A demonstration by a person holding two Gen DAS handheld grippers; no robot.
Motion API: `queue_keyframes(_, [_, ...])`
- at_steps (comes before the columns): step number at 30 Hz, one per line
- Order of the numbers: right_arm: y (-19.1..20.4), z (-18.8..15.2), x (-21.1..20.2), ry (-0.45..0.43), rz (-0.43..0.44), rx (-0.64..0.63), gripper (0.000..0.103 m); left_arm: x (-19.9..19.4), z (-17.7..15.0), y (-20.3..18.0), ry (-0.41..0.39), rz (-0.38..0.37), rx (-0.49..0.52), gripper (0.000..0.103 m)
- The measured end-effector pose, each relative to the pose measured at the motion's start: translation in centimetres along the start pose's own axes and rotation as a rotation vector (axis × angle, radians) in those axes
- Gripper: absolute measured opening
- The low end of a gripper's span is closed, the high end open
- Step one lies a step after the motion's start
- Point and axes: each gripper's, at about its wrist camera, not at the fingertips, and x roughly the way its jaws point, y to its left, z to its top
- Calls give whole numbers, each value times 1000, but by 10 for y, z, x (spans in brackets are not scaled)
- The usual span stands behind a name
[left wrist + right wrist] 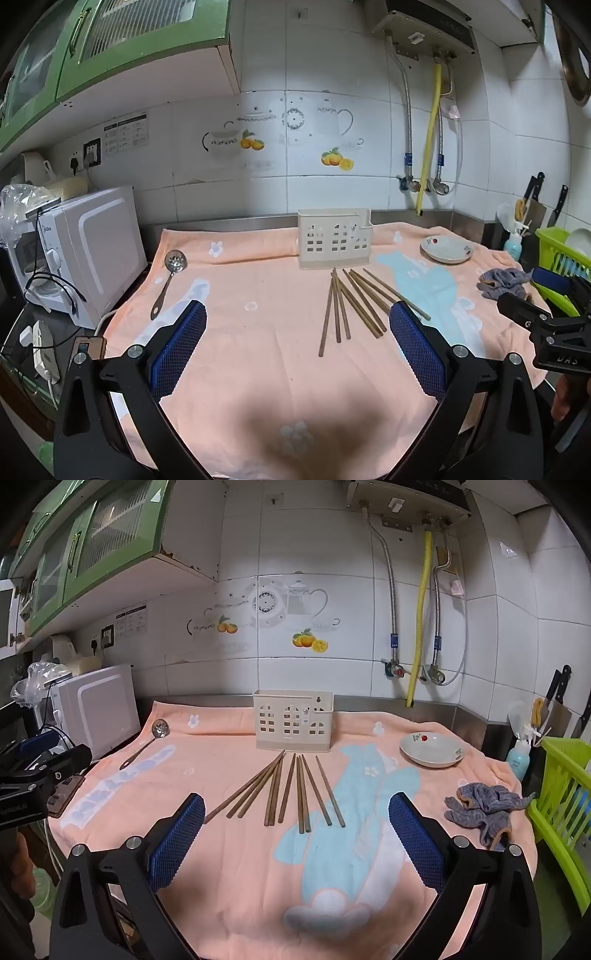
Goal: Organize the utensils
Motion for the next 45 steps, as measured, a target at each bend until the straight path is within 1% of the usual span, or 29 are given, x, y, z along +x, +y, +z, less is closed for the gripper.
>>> queue_keyframes(9, [2,-1,2,4,-16,-2,97,0,0,-1,9,-3,-5,98])
queue_keyframes(11, [10,-5,5,1,-5,2,97,7,-2,-6,10,2,-3,98])
queue_keyframes(21, [3,-3,6,16,8,6,97,5,-4,-3,13,-5,-5,98])
queue_keyframes(45, [8,-6,16,38,16,1,97,16,-11,-1,41,-11,-4,98])
